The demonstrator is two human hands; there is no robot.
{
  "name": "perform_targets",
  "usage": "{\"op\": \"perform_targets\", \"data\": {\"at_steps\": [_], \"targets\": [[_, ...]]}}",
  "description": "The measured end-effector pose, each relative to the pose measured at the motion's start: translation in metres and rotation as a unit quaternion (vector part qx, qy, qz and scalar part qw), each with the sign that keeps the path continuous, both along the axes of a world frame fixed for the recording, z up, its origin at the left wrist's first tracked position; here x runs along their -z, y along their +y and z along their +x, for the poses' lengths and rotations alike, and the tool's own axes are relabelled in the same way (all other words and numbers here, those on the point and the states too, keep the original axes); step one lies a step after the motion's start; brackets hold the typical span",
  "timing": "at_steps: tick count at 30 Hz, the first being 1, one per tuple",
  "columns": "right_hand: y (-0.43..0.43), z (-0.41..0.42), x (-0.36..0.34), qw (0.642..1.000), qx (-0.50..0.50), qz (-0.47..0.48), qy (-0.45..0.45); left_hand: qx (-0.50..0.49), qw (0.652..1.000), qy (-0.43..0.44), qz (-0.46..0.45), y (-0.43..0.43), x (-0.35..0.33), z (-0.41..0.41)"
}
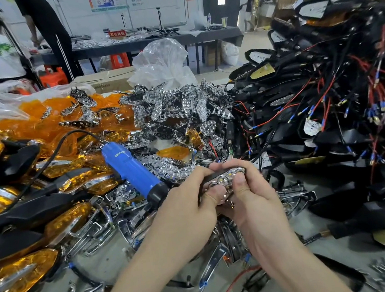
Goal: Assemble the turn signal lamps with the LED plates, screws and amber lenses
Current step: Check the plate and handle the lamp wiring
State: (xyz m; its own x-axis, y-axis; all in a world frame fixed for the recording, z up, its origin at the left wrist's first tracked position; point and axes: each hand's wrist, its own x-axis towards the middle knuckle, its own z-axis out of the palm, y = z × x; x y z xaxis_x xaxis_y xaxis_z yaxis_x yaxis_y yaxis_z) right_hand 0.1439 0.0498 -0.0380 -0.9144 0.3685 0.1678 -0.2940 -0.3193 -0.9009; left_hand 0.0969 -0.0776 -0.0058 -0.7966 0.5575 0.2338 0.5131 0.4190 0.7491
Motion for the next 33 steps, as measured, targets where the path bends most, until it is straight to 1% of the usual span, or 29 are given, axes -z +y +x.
{"op": "perform_targets", "data": {"at_steps": [4,7,11,13,16,22,24,29,33], "targets": [[0.0007,0.0009,-0.0025,1.000,-0.021,0.002,0.009,-0.002,1.000,0.024,0.006,0.0002,-0.0023,-0.0014],[0.0027,0.0022,-0.0048,0.999,-0.019,0.024,0.008,0.001,1.000,0.012,0.014,-0.0009,-0.0043,-0.0037],[0.0063,0.0018,-0.0078,0.993,0.071,0.096,0.003,-0.013,1.000,-0.001,0.005,-0.0039,-0.0043,-0.0074],[0.0066,0.0017,-0.0073,0.988,0.106,0.108,0.005,-0.021,1.000,0.000,-0.004,-0.0046,-0.0033,-0.0077],[0.0045,0.0031,-0.0070,0.984,0.132,0.119,0.011,-0.031,0.999,0.018,-0.027,-0.0037,-0.0016,-0.0066],[-0.0003,0.0062,-0.0092,0.978,0.148,0.142,0.024,-0.032,0.999,0.018,-0.026,-0.0051,-0.0031,-0.0065],[0.0001,0.0060,-0.0097,0.980,0.146,0.132,0.025,-0.031,0.999,0.028,-0.033,-0.0057,-0.0045,-0.0059],[0.0043,0.0043,-0.0101,0.982,0.136,0.133,0.011,-0.027,0.997,0.044,-0.055,-0.0067,-0.0060,-0.0033],[0.0059,0.0031,-0.0085,0.982,0.133,0.137,0.001,-0.024,0.998,0.033,-0.052,-0.0072,-0.0066,-0.0031]]}}
